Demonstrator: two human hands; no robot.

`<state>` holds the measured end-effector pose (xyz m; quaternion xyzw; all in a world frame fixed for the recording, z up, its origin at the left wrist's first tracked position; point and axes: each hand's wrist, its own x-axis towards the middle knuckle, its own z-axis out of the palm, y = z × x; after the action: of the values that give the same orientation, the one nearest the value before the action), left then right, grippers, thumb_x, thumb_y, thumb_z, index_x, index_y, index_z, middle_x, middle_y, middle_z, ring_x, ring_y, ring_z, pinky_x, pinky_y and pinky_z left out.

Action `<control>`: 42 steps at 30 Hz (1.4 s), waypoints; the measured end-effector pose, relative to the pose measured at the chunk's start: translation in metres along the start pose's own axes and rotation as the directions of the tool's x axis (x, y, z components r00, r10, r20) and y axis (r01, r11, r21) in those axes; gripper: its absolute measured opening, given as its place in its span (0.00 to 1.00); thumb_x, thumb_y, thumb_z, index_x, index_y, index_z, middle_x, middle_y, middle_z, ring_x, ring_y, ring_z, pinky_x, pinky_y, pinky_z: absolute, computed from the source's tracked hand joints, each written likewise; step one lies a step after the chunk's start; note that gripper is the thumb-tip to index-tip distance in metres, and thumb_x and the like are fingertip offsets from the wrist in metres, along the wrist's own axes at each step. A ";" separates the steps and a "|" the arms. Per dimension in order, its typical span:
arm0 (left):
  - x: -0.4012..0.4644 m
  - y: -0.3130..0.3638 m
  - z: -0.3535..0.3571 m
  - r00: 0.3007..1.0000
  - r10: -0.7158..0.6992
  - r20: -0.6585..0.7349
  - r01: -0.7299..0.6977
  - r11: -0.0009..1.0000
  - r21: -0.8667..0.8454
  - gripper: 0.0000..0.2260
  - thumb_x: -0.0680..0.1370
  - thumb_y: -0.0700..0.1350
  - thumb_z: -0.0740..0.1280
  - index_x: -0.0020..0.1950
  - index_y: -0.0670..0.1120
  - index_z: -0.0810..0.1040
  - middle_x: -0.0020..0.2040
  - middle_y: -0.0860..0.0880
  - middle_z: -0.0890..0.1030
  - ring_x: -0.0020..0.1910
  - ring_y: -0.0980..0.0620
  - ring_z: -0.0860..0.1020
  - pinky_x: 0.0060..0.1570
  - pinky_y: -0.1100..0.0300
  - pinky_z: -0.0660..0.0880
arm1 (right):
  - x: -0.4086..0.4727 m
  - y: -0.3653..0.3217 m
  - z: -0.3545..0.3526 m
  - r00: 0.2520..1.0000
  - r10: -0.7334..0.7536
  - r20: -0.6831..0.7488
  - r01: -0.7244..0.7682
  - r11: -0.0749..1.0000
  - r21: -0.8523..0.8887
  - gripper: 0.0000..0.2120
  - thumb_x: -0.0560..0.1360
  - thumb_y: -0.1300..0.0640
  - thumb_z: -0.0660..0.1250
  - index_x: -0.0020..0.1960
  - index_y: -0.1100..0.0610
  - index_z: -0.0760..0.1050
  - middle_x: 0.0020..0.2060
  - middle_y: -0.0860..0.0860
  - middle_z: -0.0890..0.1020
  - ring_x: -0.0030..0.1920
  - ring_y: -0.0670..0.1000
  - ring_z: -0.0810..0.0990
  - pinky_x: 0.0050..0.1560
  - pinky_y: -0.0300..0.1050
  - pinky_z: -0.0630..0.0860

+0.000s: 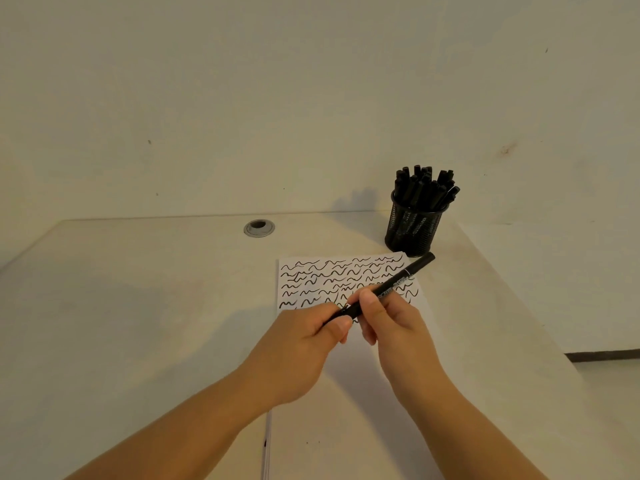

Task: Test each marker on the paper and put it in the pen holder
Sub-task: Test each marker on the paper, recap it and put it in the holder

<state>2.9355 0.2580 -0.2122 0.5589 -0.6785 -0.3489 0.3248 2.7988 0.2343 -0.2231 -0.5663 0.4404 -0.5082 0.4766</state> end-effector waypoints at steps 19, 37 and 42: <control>0.034 -0.041 0.003 0.948 0.291 -0.128 -0.168 0.801 0.575 0.12 0.79 0.52 0.53 0.48 0.47 0.72 0.40 0.54 0.72 0.43 0.52 0.69 0.38 0.58 0.67 | 0.042 0.028 -0.048 0.982 -0.031 -0.187 -0.021 0.963 -0.270 0.06 0.71 0.58 0.66 0.36 0.51 0.76 0.27 0.48 0.79 0.28 0.41 0.76 0.34 0.37 0.71; 0.036 -0.053 0.001 0.961 0.233 -0.148 -0.136 0.866 0.480 0.12 0.79 0.52 0.55 0.44 0.46 0.71 0.37 0.53 0.72 0.43 0.53 0.68 0.38 0.57 0.66 | 0.038 0.041 -0.054 0.987 -0.052 -0.151 -0.014 0.913 -0.407 0.10 0.69 0.61 0.64 0.32 0.50 0.71 0.23 0.44 0.74 0.26 0.41 0.70 0.26 0.29 0.66; 0.035 -0.052 0.001 0.960 0.234 -0.154 -0.136 0.870 0.473 0.12 0.79 0.52 0.55 0.44 0.46 0.71 0.36 0.52 0.72 0.43 0.52 0.68 0.38 0.58 0.65 | 0.036 0.038 -0.056 0.969 -0.087 -0.230 -0.026 0.894 -0.447 0.08 0.69 0.58 0.63 0.33 0.49 0.71 0.25 0.41 0.77 0.28 0.41 0.73 0.27 0.31 0.67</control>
<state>2.9564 0.2166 -0.2551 0.5848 -0.7547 -0.0862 0.2846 2.7455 0.1878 -0.2532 -0.6006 0.5915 -0.4667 0.2676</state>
